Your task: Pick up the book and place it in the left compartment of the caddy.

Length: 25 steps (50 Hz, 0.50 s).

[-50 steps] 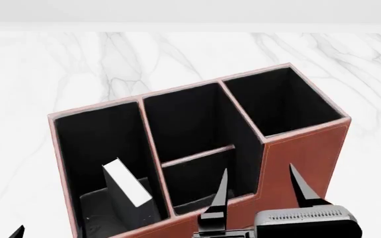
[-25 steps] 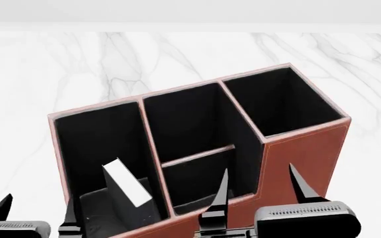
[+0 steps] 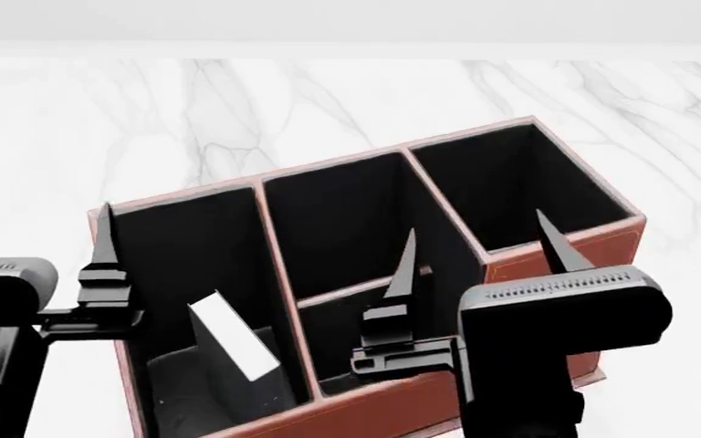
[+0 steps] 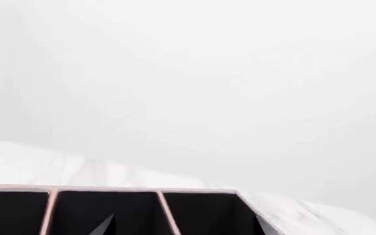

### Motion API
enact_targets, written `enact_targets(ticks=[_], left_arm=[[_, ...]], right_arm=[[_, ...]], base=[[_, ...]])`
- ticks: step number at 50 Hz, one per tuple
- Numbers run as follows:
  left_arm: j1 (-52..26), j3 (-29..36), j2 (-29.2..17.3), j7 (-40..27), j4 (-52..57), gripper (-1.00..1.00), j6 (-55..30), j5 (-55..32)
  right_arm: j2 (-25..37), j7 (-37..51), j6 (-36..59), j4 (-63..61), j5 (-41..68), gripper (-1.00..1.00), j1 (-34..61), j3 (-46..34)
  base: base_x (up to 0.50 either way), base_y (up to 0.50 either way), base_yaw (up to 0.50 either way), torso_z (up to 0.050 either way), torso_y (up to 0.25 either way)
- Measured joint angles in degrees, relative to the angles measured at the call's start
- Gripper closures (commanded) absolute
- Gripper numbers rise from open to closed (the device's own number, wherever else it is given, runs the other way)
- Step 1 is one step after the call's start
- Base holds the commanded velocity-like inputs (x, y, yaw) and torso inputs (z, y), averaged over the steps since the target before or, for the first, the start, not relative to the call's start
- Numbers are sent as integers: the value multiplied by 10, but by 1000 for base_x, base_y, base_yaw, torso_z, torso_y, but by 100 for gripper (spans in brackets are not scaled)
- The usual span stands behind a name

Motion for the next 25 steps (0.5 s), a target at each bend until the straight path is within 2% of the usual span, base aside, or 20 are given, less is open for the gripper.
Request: enact_targets(ticks=[25], left_arm=[[-127, -16, 8, -27, 53, -100, -85, -35]], right_arm=[[12, 2, 105, -57, 42, -100, 121, 31]], base=[[0, 0, 0, 0, 0]])
